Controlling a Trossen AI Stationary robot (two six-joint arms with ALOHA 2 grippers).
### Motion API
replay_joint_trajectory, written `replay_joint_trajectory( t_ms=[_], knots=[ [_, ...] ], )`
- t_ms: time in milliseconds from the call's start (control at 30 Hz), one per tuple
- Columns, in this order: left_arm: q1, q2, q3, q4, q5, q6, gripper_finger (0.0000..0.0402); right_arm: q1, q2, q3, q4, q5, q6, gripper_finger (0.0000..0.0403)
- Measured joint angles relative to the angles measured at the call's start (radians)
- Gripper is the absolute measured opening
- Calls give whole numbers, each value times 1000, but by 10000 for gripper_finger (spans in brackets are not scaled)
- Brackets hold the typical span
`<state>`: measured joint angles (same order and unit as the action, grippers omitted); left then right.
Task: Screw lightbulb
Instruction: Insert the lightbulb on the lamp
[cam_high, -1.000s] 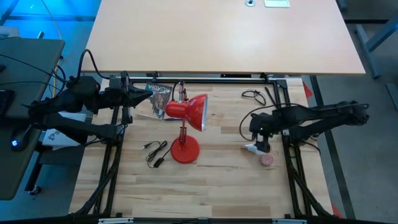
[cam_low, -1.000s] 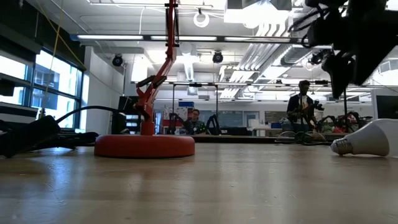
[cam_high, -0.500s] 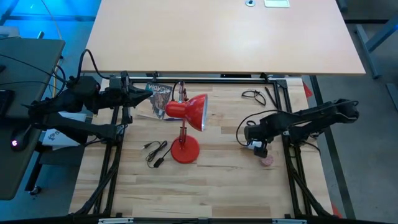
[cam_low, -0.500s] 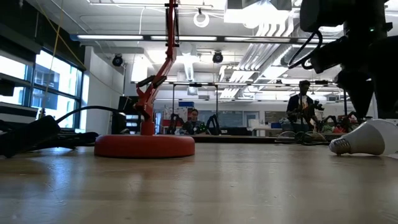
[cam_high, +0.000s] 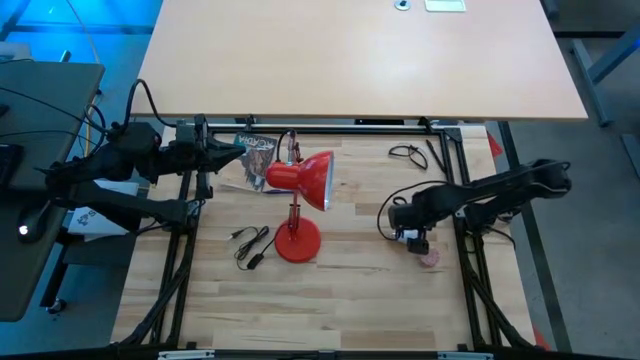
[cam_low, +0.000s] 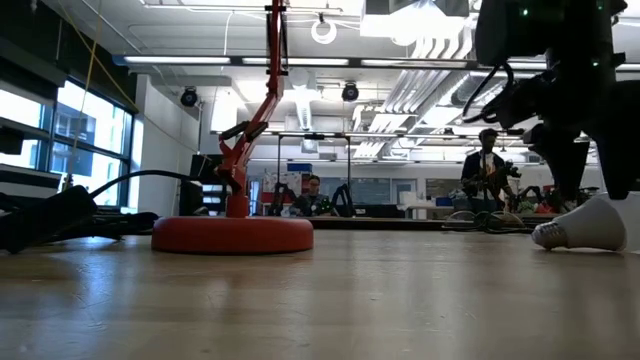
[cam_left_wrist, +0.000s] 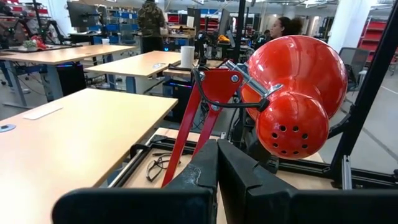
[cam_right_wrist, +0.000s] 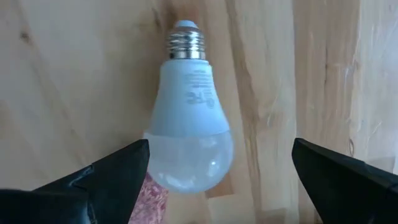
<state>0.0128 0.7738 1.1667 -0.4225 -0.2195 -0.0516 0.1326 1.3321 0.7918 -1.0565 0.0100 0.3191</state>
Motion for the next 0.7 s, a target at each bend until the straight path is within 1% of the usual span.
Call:
replay_joint_trajectory(
  t_ms=[100,233,300,467,567,667,700],
  knots=[
    [0,0,0,0,0,-1,0,0,14,0,-5,8,60,385],
    [0,0,0,0,0,0,0,0,18,0,29,5,65,385],
    [0,0,0,0,0,0,0,0,18,0,37,-2,21,385],
    [0,0,0,0,0,1,0,0,18,-3,38,8,-207,385],
    [0,0,0,-3,0,1,0,0,18,-4,44,10,-252,385],
    [0,0,0,-7,0,3,0,-2,22,-4,48,67,-268,385],
    [0,0,0,-9,0,3,0,-6,28,-4,53,71,-275,385]
  ],
)
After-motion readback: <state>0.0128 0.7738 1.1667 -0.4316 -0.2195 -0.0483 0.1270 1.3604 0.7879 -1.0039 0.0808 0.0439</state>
